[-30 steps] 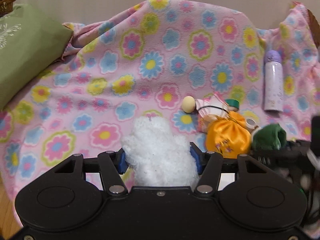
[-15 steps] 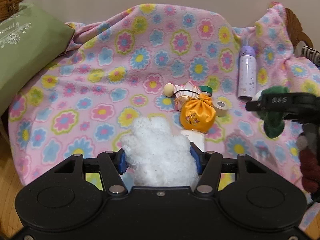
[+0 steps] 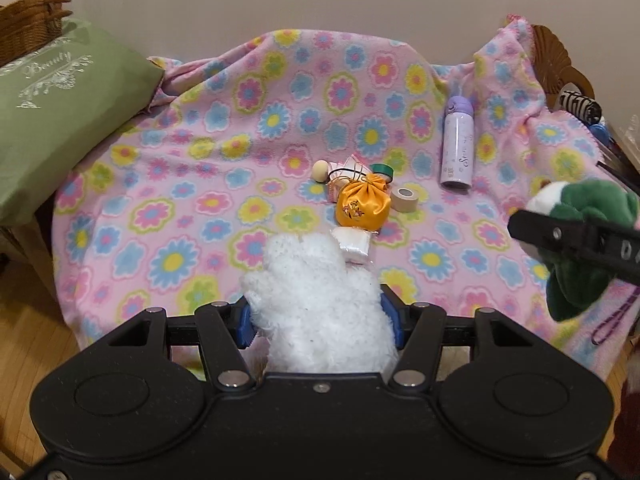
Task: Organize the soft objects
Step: 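Lower the white plush into the basket with the left tool while the right tool lowers the green plush in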
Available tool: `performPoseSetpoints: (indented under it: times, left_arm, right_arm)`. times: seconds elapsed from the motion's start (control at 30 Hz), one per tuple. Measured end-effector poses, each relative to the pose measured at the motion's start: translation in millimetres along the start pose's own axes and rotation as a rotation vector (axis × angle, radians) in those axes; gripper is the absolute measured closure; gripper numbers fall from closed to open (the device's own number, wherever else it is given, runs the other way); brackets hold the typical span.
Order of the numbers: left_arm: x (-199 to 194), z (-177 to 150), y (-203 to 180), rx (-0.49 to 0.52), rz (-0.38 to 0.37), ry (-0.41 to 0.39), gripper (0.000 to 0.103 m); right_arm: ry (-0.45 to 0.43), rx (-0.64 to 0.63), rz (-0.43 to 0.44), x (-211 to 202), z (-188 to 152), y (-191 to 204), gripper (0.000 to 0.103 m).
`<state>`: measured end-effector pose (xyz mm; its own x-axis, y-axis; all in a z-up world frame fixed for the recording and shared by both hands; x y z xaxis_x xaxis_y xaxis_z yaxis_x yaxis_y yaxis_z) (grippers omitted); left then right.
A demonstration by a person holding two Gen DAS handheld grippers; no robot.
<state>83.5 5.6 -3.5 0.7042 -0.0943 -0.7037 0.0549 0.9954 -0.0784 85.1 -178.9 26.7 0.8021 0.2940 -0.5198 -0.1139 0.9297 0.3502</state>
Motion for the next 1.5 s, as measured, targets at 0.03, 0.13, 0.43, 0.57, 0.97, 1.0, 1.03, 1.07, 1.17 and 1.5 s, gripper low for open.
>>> performPoseSetpoints:
  times: [0.03,0.13,0.43,0.57,0.97,1.0,1.03,1.07,1.17,1.5]
  left_arm:
    - [-5,-3,-1,-0.007,-0.005,0.001,0.047]
    - [-13,-11,-4,-0.033,-0.036,0.028,0.047]
    - [-9,-29,-11,-0.035,-0.016,0.096,0.047]
    - [-4,-36,-7,-0.056,-0.014,0.127,0.047]
    - [8,-51,-2,-0.074,-0.033,0.216,0.047]
    - [9,-52,-1,-0.077,-0.032,0.218,0.047]
    - [9,-52,-1,-0.080,-0.032,0.221,0.047]
    - [10,-52,-1,-0.081,-0.032,0.224,0.047]
    - [12,-54,0,-0.082,-0.034,0.234,0.047]
    - [14,-53,1,-0.088,-0.021,0.244,0.043]
  right_arm:
    - [-0.010,0.001,0.003,-9,-5,2,0.048]
    - [-0.024,0.023,0.020,-27,-17,4,0.048]
    - [0.017,0.103,-0.028,-41,-49,-3,0.048]
    - [0.061,0.112,-0.062,-35,-58,-5,0.048]
    - [0.139,0.056,-0.104,-22,-65,9,0.048]
    - [0.147,0.052,-0.105,-20,-65,9,0.048]
    - [0.154,0.048,-0.106,-18,-66,10,0.048]
    - [0.162,0.042,-0.107,-17,-66,11,0.048]
    - [0.185,0.027,-0.107,-13,-68,14,0.048]
    - [0.192,0.022,-0.105,-11,-67,14,0.043]
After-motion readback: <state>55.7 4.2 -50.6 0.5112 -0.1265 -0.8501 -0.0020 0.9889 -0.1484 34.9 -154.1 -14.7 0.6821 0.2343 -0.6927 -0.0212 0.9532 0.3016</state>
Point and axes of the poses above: each gripper's, at about its wrist camera, not at the fingertips, and x roughly the way its jaws point, y to its left, z to its top, the point moved 4 cm from there along x, roughly the way its jaws point, and after that the axes turned 6 degrees about y, right-handed, at the moved point
